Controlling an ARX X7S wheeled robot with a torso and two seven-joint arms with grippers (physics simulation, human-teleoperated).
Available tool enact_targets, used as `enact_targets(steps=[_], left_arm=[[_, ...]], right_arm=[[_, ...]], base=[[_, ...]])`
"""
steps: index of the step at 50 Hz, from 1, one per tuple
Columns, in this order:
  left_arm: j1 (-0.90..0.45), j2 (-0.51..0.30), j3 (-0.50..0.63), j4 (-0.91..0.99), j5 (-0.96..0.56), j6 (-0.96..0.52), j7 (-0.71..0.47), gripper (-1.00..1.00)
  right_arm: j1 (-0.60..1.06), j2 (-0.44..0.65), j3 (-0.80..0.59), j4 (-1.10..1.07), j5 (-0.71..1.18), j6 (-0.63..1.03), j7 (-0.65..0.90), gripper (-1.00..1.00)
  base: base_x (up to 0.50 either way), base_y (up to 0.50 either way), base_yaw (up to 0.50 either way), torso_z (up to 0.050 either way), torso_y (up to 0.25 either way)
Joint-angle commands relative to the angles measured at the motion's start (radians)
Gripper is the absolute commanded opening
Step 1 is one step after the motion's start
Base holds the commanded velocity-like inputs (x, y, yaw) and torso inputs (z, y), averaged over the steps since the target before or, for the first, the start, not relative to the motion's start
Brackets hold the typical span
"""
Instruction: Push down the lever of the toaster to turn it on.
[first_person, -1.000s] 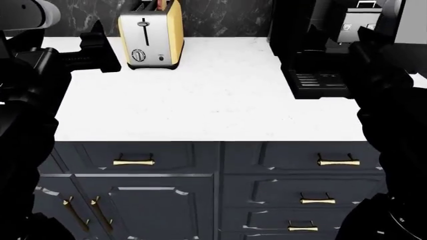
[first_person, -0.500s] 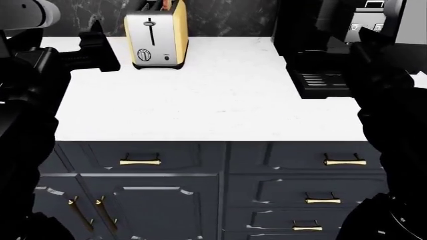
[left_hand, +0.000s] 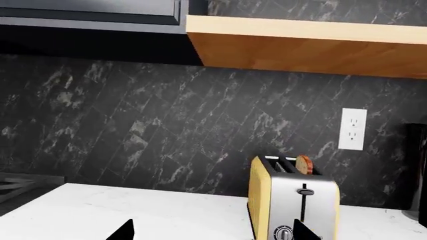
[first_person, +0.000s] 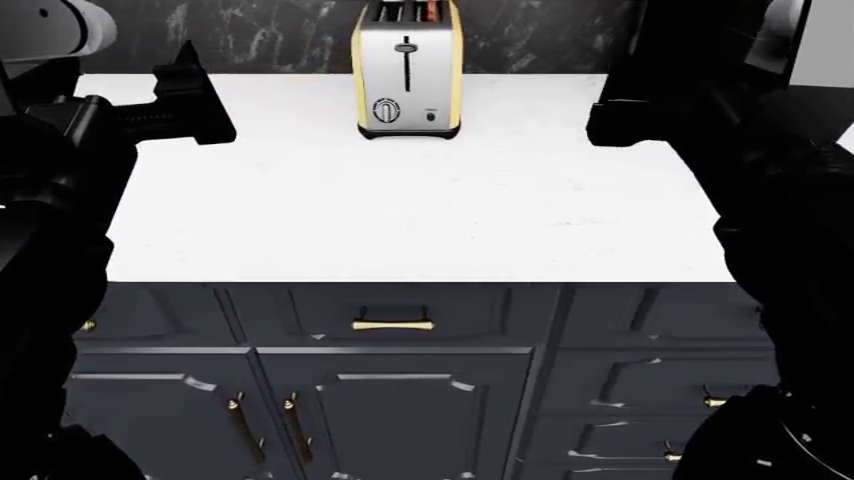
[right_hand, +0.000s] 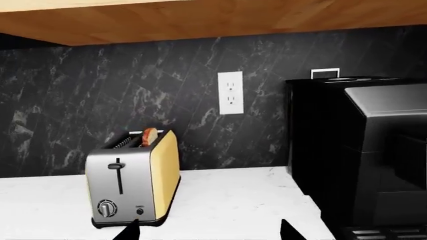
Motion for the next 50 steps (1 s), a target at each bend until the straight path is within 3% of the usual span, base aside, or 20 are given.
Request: enact_targets(steps=[1,15,50], left_arm=[[0.002,-0.002,0.000,0.001,-0.005,0.000,-0.005,1.00],[0.001,-0.005,0.000,-0.001,-0.013,-0.006,-0.011,1.00],[0.001,-0.010,0.002,-0.006,-0.030,-0.001,-0.023,1.00]], right_arm=[[-0.001,-0.001,0.006,-0.005,0.010,0.007,0.005,1.00],[0.005,-0.012,0.031,-0.005,0.029,0.029,0.011,1.00],[0.011,-0.011,0.042,0.005,0.057,0.041,0.032,1.00]], base=[[0.00,0.50,0.00,0.000,0.000],[0.02,0.50,0.00,0.000,0.000],[0.44,0.14,0.00,0.000,0.000]])
